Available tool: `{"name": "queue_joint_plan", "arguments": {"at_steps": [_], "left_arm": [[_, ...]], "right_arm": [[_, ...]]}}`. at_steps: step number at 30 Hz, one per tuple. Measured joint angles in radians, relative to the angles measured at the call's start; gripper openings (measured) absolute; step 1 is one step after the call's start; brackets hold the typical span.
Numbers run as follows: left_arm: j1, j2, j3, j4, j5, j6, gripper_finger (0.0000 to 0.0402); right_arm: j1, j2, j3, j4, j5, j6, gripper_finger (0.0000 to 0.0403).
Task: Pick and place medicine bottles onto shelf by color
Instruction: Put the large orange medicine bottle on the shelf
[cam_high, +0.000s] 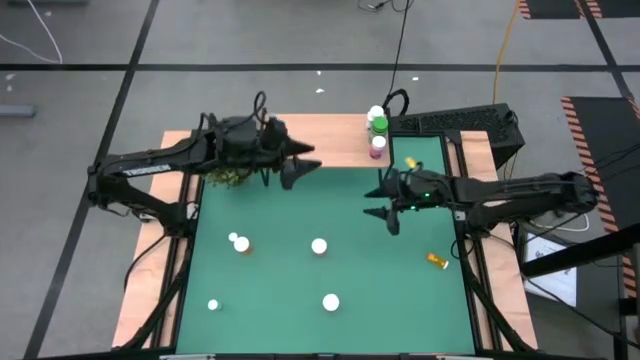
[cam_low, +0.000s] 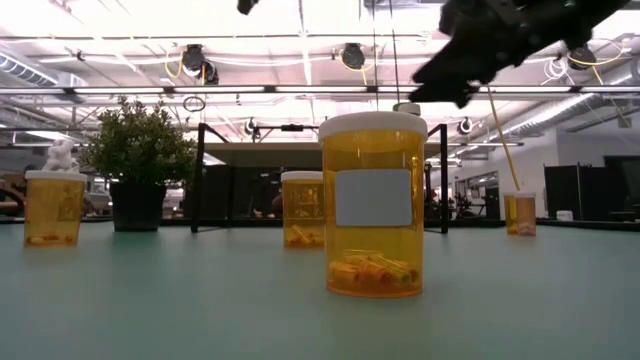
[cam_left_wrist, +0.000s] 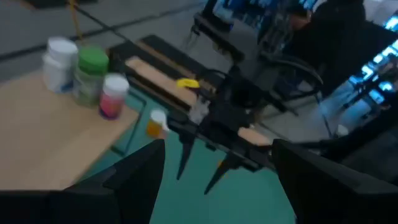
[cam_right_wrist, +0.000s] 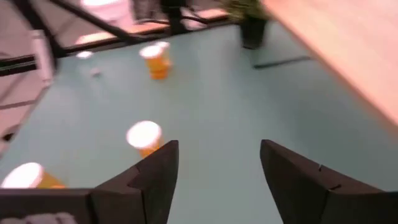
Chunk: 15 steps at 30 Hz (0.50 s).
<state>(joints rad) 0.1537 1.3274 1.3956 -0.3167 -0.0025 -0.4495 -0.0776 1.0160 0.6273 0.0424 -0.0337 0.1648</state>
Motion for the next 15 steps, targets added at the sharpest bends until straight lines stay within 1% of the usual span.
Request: {"name": "queue_joint_plan", "arguments": {"at_steps": [1, 3, 5, 8, 12, 15], "left_arm": [[-0.017, -0.003, 0.0, -0.017, -0.005, -0.025, 0.0296], [-0.05, -0.004, 0.0, -0.046, -0.008, -0.046, 0.0296], [-0.074, -0.011, 0.0, -0.112, -0.014, -0.048, 0.0296], [-0.101, -0.02, 0.0, -0.198, -0.05, -0.068, 0.0296], [-0.123, -0.015, 0.0, -0.336, -0.067, -0.084, 0.0296], [-0.146, -0.019, 0.0, -0.423, -0.067, -0.077, 0.0296]], "right_arm": [[0.0, 0.036, 0.001, 0.043, -0.029, -0.003, 0.0224], [0.0, 0.101, 0.023, 0.07, -0.075, -0.002, 0.0224], [0.0, 0.161, 0.065, 0.071, -0.097, -0.019, 0.0224], [0.0, 0.222, 0.138, 0.059, -0.098, -0.053, 0.0224], [0.0, 0.283, 0.255, 0.04, -0.051, -0.103, 0.0224], [0.0, 0.326, 0.342, 0.005, 0.028, -0.12, 0.0224]]}}
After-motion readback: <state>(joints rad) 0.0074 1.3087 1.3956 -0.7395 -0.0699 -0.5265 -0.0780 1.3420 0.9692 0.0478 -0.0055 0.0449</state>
